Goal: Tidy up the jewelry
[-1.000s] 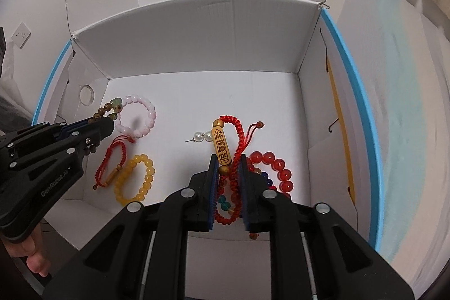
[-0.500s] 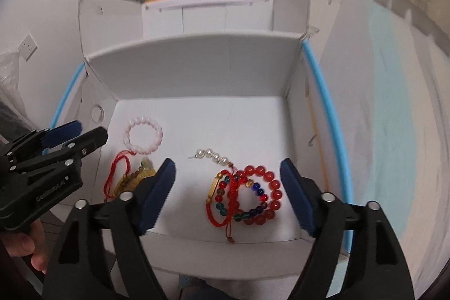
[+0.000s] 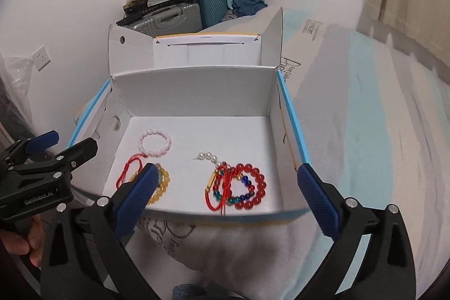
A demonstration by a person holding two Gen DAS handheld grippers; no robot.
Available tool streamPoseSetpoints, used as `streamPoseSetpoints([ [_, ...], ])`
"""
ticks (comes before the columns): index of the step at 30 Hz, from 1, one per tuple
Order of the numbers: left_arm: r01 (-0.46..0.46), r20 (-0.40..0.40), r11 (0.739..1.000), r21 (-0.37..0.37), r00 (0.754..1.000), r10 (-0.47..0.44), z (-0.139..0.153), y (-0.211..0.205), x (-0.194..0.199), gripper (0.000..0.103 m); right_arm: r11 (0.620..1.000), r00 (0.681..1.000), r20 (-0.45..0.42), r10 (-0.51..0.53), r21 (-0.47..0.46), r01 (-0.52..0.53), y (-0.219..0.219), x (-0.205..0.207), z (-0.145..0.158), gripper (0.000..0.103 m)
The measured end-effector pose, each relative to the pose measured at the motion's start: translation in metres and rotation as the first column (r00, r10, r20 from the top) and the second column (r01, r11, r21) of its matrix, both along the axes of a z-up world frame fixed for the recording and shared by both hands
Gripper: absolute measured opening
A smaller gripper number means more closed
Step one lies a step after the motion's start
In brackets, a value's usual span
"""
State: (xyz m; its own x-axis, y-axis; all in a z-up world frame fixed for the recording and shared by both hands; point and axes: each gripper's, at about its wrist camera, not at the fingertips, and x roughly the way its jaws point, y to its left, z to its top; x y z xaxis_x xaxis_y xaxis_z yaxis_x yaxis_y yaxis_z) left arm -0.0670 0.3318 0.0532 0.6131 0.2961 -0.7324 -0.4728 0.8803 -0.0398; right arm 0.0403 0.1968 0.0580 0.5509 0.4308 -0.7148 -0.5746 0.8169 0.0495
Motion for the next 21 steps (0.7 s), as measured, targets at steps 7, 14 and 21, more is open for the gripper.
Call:
streamPoseSetpoints([
  [7,-0.006,0.013,0.999,0.042,1.000,0.006,-0.003,-0.023,-0.023,0.097,1.000,1.000,0.019,-0.006,0.003,0.006,-0.014,-0.025,-0.007,0.095],
  [14,-0.004,0.029,0.999,0.038,1.000,0.003,-0.004,-0.030,-0.040,0.097,1.000,1.000,0.001,-0.019,0.017,0.019,-0.025,-0.035,-0.012,0.095],
  [21,-0.014,0.024,1.000,0.023,1.000,0.014,-0.009,-0.031,-0.043,0.097,1.000,1.000,0.002,-0.021,0.012,0.020,-0.028,-0.038,-0.012,0.095],
])
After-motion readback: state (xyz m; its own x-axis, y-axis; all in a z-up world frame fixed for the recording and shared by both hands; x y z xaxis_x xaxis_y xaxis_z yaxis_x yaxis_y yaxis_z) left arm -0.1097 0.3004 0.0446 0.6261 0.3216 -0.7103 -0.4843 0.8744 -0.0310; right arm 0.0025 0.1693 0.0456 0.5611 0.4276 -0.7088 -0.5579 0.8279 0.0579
